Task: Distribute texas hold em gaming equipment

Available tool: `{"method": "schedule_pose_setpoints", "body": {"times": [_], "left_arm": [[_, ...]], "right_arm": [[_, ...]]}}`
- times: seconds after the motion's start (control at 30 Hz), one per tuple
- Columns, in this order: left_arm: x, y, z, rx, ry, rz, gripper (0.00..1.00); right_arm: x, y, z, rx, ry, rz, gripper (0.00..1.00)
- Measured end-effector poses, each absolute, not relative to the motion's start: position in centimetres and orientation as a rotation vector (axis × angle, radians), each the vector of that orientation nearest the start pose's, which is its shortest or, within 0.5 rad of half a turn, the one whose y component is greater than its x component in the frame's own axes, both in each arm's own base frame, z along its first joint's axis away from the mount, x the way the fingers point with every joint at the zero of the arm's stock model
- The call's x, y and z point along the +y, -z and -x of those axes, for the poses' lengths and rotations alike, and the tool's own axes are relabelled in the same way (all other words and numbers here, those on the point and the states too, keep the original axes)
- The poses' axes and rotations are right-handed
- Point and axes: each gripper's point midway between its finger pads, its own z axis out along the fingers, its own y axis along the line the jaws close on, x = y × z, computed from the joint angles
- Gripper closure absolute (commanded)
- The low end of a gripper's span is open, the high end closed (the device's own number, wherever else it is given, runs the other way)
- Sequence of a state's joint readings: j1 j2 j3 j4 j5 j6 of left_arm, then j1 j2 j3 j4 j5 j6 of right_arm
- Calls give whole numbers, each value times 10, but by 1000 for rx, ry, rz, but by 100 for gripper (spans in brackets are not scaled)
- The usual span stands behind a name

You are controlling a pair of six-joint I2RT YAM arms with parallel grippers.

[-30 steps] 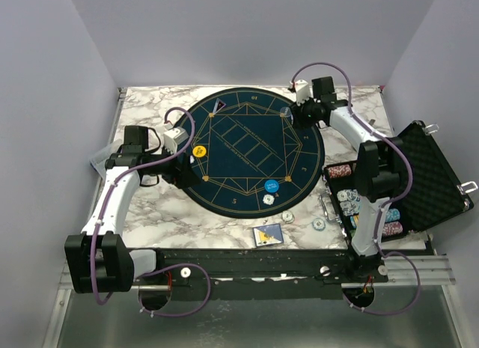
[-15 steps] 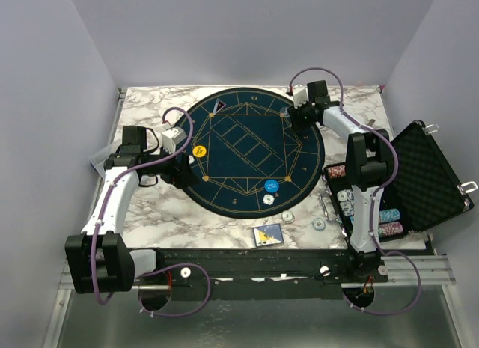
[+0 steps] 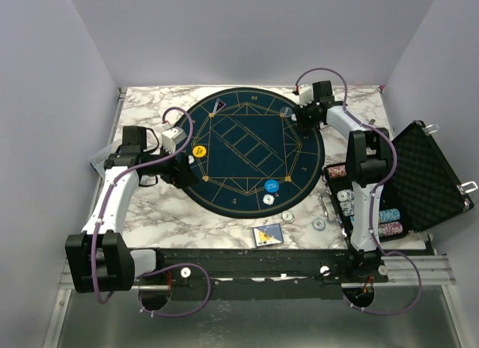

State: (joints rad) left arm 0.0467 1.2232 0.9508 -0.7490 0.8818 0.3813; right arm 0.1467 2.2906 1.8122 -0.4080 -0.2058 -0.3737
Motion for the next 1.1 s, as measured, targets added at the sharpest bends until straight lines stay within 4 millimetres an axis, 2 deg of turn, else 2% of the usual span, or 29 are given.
{"method": "schedule_pose_setpoints", "body": {"times": [0.13,0.5,0.63,0.73,0.8,0.9,1.0,1.07,1.1], "left_arm": [[-114,-164,-258,2201,917,-677,22],[-114,-163,-258,2206,921,-675,22],[-114,-162,-259,2210,923,-674,22],[-114,-161,-259,2211,924,-673,22],[-114,-161,-259,2210,923,-674,22],[-114,-161,-259,2210,925,-674,22],[-114,-161,-259,2210,925,-674,22],[-114,-162,-259,2210,924,-674,22],[-114,-162,-259,2210,924,-674,22]], "right_arm": [[102,-35,-560,2330,-149,707,45],[102,-38,-570,2310,-138,702,43],[103,-39,-570,2307,-145,705,41],[106,-47,-565,2301,-174,715,39],[111,-64,-555,2289,-212,730,38],[118,-107,-535,2231,-270,772,37],[125,-162,-503,2145,-322,832,36],[127,-188,-480,2092,-345,880,36],[128,-198,-462,2069,-361,913,36]]}}
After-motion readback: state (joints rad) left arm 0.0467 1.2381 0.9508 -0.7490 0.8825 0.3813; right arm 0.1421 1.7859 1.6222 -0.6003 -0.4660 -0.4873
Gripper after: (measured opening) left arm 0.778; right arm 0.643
